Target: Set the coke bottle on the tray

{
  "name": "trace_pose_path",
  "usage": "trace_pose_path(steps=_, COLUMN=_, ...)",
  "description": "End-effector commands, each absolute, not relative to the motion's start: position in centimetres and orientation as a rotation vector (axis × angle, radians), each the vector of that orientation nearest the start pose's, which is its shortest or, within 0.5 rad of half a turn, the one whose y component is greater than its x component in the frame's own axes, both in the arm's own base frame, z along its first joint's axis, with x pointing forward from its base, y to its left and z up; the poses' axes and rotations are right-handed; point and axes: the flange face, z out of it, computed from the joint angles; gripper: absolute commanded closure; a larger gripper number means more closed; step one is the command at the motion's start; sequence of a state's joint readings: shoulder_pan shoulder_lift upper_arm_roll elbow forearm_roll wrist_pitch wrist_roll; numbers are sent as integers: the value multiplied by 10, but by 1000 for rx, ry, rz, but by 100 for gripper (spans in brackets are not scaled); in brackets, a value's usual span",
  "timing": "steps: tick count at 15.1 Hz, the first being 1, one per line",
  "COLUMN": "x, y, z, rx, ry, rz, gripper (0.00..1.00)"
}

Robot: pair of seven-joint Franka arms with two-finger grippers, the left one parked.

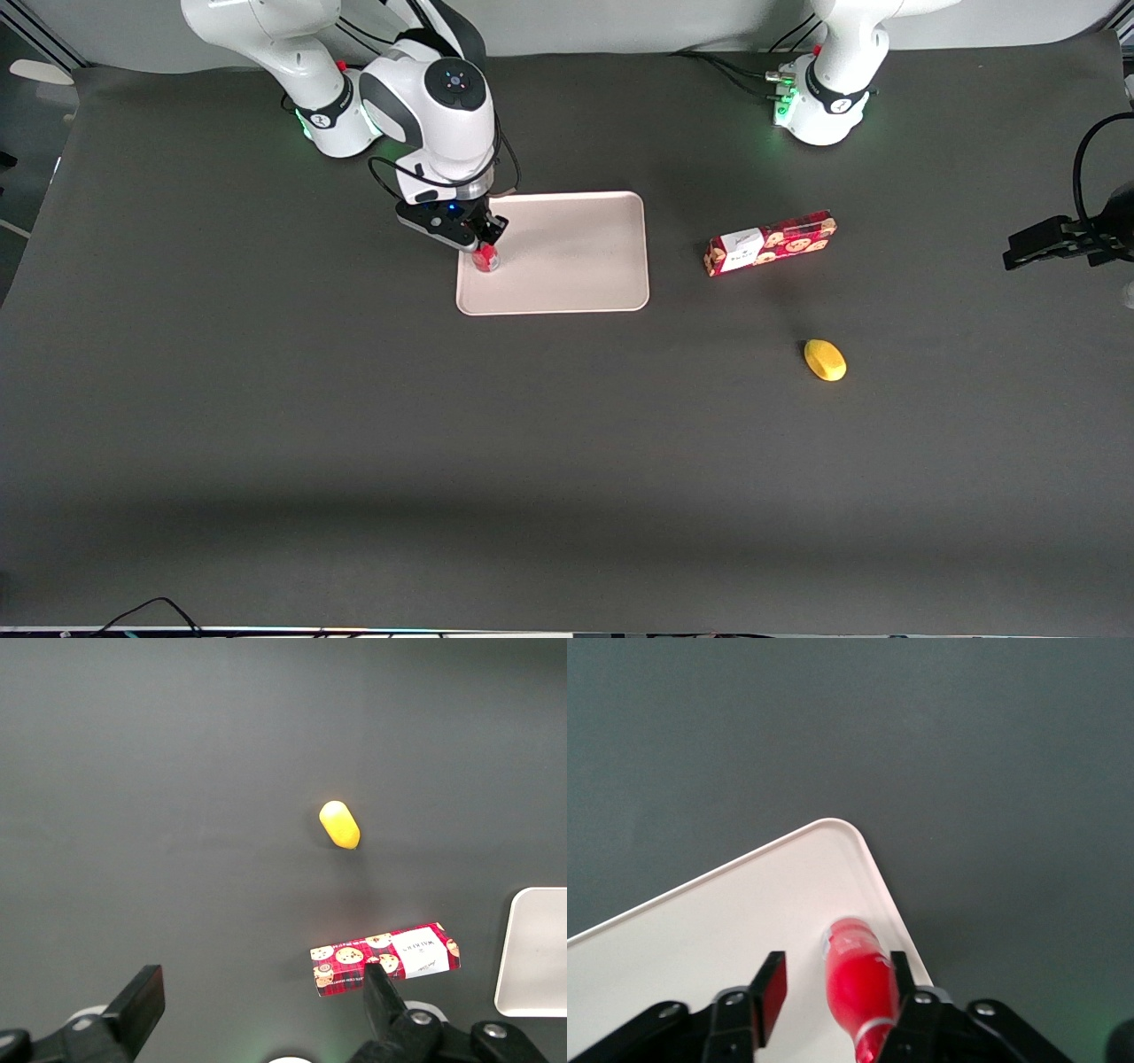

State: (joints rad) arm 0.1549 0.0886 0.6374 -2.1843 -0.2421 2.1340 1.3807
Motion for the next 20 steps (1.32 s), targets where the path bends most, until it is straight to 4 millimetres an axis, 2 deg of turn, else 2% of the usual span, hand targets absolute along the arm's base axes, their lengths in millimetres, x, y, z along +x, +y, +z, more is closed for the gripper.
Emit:
trace_pose_path(steps=1, x=384, y=367, z=352, rx=-3215, ry=767, rz=-180, gripper=12)
trace_pose_path(steps=3, x=387, y=365, z=359, rx=-3214, ry=774, rz=-192, gripper=4)
trace_pose_path(steps=5, x=399, y=362, z=379, rx=-3227, ry=787, rz=-197, gripper=0)
trace_pose_path(steps=8, x=440, y=342, z=447, rx=-3258, ry=722, rz=-64, gripper=0)
trace_pose_path(steps=9, x=457, y=325, z=474, rx=-3251, ry=703, rz=5, gripper=0)
trace_pose_path(steps=11, x=486, y=287, z=522, rx=-3266, ry=620, rz=55, gripper=0)
trace_pose_path(steps=14, x=519, y=219, z=572, rx=-3232, ry=536, rz=125, gripper=0)
trace_pose_path(steps=16, x=538, y=161, z=589, rx=-3212, ry=486, rz=154, gripper=0)
trace_pose_path(steps=20, x=549, y=50, z=605, rx=-3156, ry=467, rz=171, gripper=0)
